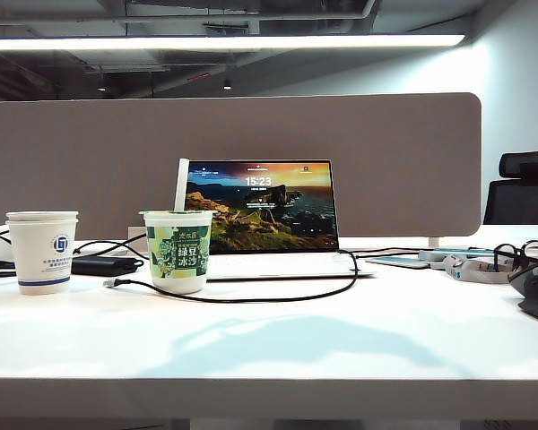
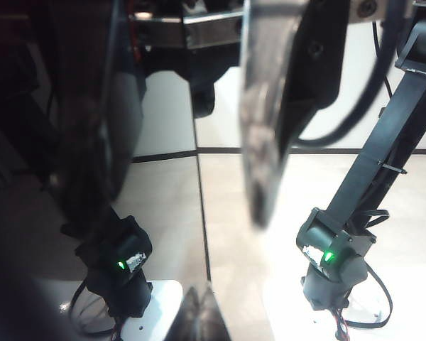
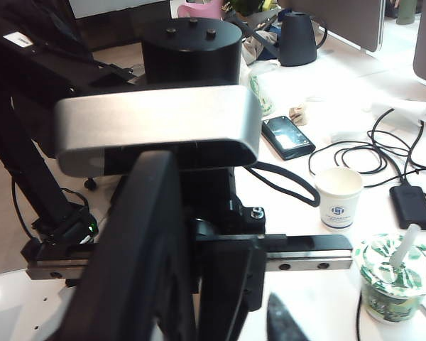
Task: Pick up the black phone, pick up the charger plug, insert the charger plug into the phone's charging port, and finally place the connected phone back on the desk.
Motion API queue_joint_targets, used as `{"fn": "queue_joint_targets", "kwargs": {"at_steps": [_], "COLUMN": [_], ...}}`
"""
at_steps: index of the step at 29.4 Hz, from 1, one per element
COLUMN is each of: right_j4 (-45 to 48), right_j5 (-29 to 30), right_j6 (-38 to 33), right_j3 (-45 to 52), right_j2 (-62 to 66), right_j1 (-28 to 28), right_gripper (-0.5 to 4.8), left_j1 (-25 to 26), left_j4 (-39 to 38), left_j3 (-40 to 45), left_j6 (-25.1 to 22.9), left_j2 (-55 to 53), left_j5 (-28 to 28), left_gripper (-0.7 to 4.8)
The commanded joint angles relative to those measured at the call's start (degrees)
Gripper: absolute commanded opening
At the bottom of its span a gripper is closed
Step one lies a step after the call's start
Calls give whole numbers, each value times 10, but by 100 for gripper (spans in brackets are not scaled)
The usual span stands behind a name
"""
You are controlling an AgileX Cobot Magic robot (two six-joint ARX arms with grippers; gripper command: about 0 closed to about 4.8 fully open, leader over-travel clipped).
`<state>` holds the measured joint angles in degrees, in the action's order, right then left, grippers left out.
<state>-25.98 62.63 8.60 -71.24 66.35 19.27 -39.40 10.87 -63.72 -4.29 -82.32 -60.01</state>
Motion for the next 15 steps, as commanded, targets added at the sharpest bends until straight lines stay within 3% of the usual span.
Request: {"fn": "queue_joint_targets", "kwargs": {"at_steps": [1, 4, 5, 10, 11, 12, 14, 15], "right_j4": [5, 3, 3, 3, 3, 3, 5, 5], "right_j5": [3, 3, 3, 3, 3, 3, 3, 3], "right_j6": [0, 0, 0, 0, 0, 0, 0, 0], "right_j3": [-3, -3, -3, -3, -3, -3, -3, -3], "right_j2": [0, 1, 2, 1, 1, -1, -7, -10], "right_j1": [3, 3, 3, 3, 3, 3, 3, 3], "right_gripper": [203, 27, 10, -1, -1, -1, -1, -1], "left_j1": [0, 0, 0, 0, 0, 0, 0, 0], "left_j4": [16, 16, 16, 17, 18, 19, 21, 22], "left_j3": [-5, -5, -5, -5, -5, -5, -5, -5], "left_j6": [-2, 0, 0, 2, 2, 3, 3, 2], "left_j2": [5, 5, 5, 5, 5, 5, 5, 5], "left_j5": [-7, -7, -7, -7, -6, -6, -6, -6], "left_gripper": [-6, -6, -6, 1, 24, 92, 168, 170]}}
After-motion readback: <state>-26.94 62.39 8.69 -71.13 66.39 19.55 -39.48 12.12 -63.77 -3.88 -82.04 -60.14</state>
